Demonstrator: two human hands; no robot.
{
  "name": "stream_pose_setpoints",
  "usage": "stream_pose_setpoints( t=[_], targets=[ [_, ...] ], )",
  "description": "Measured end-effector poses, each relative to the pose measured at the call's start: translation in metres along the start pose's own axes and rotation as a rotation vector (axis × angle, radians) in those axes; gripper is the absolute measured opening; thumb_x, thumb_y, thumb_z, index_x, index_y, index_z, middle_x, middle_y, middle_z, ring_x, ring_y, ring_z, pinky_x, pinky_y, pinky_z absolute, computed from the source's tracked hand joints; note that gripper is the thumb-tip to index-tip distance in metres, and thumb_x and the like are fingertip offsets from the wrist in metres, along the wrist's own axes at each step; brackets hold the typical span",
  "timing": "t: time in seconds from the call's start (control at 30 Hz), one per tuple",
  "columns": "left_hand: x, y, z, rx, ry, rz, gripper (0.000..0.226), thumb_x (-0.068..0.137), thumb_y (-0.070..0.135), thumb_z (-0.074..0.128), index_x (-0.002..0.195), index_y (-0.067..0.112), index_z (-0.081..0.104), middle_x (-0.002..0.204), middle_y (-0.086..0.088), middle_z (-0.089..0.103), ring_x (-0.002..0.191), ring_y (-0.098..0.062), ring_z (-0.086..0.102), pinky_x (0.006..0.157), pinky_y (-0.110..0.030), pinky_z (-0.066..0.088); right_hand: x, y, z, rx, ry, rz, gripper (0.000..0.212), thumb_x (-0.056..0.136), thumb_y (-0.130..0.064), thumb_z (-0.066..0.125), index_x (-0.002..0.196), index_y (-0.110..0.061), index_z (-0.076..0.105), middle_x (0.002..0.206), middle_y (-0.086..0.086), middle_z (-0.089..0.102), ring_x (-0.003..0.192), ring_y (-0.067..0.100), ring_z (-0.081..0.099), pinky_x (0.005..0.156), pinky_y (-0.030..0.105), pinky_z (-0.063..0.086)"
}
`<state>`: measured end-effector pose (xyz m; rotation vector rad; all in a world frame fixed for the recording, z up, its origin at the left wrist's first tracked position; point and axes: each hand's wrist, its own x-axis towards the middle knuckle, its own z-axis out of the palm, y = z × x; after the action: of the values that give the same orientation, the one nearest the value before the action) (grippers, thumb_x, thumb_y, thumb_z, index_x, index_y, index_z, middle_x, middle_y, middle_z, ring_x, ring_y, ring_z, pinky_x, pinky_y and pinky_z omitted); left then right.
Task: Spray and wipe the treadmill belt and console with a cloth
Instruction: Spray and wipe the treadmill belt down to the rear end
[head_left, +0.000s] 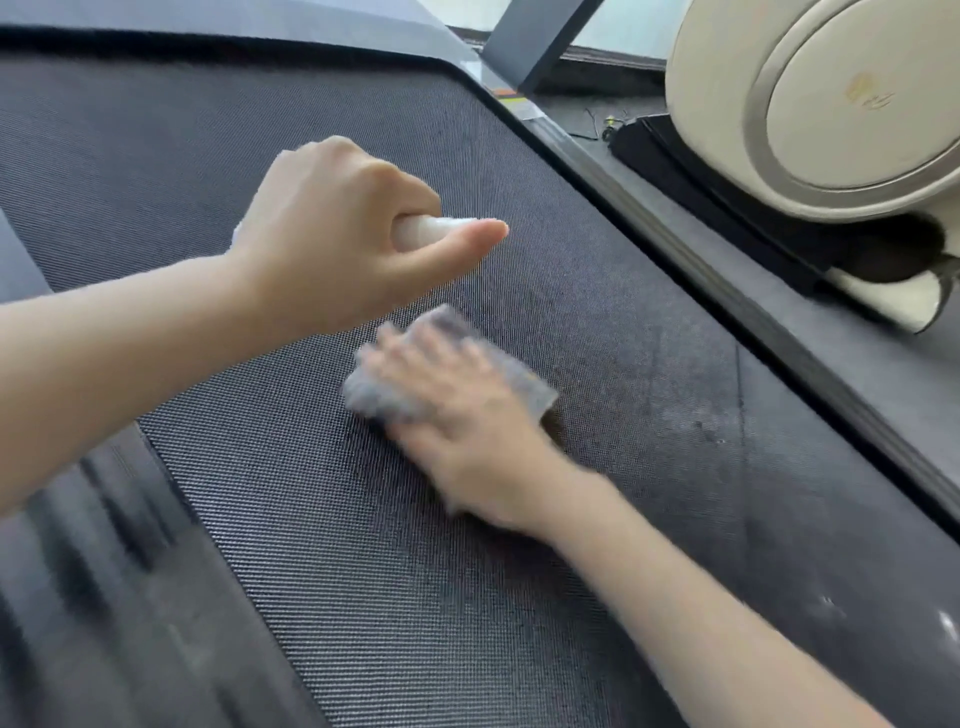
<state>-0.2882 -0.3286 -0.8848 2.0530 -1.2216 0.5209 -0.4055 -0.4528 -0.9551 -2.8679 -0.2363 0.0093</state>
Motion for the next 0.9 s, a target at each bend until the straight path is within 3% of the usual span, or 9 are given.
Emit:
stream_pose_setpoints(
  t=[0.1, 0.2, 0.37, 0.47, 0.57, 0.63, 0.73, 0.8, 0.9],
  targets=[
    [-0.001, -0.004, -0.001, 0.017, -0.008, 0.015, 0.062, 0.089, 0.061, 0.038, 0.046, 0.021, 0.019, 0.04, 0.006, 0.023, 0.039, -0.015, 0.024, 0.048, -0.028, 0.019, -0.037, -0.034, 0.008, -0.008, -0.069, -0.171, 0.053, 0.099, -0.035, 0.041, 0.15, -0.031, 0.023, 0.159, -0.012, 0.014, 0.147, 0.008, -0.003, 0.119, 0.036, -0.006],
    [-0.001, -0.005, -0.003, 0.026, -0.019, 0.024, 0.061, 0.089, 0.061, 0.038, 0.046, 0.021, 0.02, 0.04, 0.006, 0.023, 0.039, -0.014, 0.024, 0.047, -0.026, 0.017, -0.036, 0.006, 0.001, -0.074, -0.049, -0.085, 0.054, 0.099, -0.043, 0.03, 0.151, -0.033, 0.017, 0.159, -0.013, 0.009, 0.146, 0.005, -0.006, 0.119, 0.035, -0.006],
    [0.0, -0.008, -0.005, 0.037, -0.043, 0.033, 0.062, 0.09, 0.061, 0.038, 0.046, 0.019, 0.022, 0.04, 0.007, 0.024, 0.038, -0.014, 0.026, 0.047, -0.026, 0.02, -0.031, 0.106, -0.026, -0.061, 0.119, 0.406, 0.056, 0.098, -0.049, 0.032, 0.15, -0.034, 0.015, 0.155, -0.021, 0.005, 0.144, 0.002, -0.005, 0.119, 0.036, -0.006],
    [0.001, -0.007, -0.005, 0.043, -0.065, 0.036, 0.061, 0.09, 0.06, 0.038, 0.046, 0.02, 0.023, 0.04, 0.007, 0.024, 0.038, -0.014, 0.024, 0.046, -0.024, 0.019, -0.05, 0.176, -0.048, -0.053, 0.116, 0.763, 0.054, 0.101, -0.044, 0.026, 0.151, -0.026, 0.017, 0.159, -0.01, 0.009, 0.147, 0.014, 0.001, 0.118, 0.039, -0.001],
    [0.0, -0.007, -0.005, 0.066, -0.075, 0.03, 0.062, 0.089, 0.061, 0.038, 0.046, 0.02, 0.022, 0.04, 0.006, 0.024, 0.038, -0.015, 0.024, 0.046, -0.025, 0.02, -0.076, 0.226, -0.057, -0.17, 0.102, 1.065, 0.072, 0.089, -0.056, 0.011, 0.149, -0.018, 0.024, 0.157, 0.004, 0.017, 0.144, 0.025, 0.011, 0.116, 0.053, 0.011],
    [0.001, -0.007, -0.005, 0.065, -0.076, 0.018, 0.063, 0.088, 0.063, 0.038, 0.046, 0.018, 0.021, 0.04, 0.006, 0.023, 0.039, -0.016, 0.024, 0.046, -0.027, 0.02, -0.078, 0.235, -0.06, -0.145, 0.185, 1.184, 0.062, 0.096, -0.05, 0.024, 0.146, -0.014, 0.027, 0.153, 0.013, 0.026, 0.141, 0.03, 0.02, 0.113, 0.055, 0.016],
    [0.0, -0.006, -0.011, 0.049, -0.059, 0.027, 0.062, 0.089, 0.061, 0.038, 0.047, 0.019, 0.02, 0.041, 0.006, 0.021, 0.039, -0.015, 0.021, 0.047, -0.026, 0.019, -0.059, 0.237, -0.059, -0.179, 0.144, 1.184, 0.052, 0.101, -0.032, 0.031, 0.149, -0.013, 0.023, 0.155, 0.015, 0.02, 0.141, 0.035, 0.019, 0.112, 0.057, 0.016],
    [0.0, -0.005, -0.014, 0.036, -0.051, 0.022, 0.062, 0.089, 0.061, 0.038, 0.047, 0.02, 0.02, 0.042, 0.005, 0.021, 0.04, -0.016, 0.021, 0.047, -0.026, 0.018, -0.036, 0.23, -0.058, -0.196, 0.079, 1.046, 0.051, 0.1, -0.022, 0.033, 0.149, -0.013, 0.025, 0.159, 0.01, 0.009, 0.144, 0.036, 0.012, 0.113, 0.057, 0.014],
    [-0.001, -0.004, -0.015, 0.025, -0.049, 0.009, 0.062, 0.089, 0.062, 0.037, 0.047, 0.019, 0.02, 0.041, 0.005, 0.021, 0.04, -0.016, 0.021, 0.047, -0.026, 0.018, 0.015, 0.177, -0.044, -0.167, 0.098, 0.788, 0.05, 0.1, -0.027, 0.032, 0.149, -0.018, 0.025, 0.16, 0.006, 0.009, 0.145, 0.032, 0.01, 0.115, 0.055, 0.01]
  ],
)
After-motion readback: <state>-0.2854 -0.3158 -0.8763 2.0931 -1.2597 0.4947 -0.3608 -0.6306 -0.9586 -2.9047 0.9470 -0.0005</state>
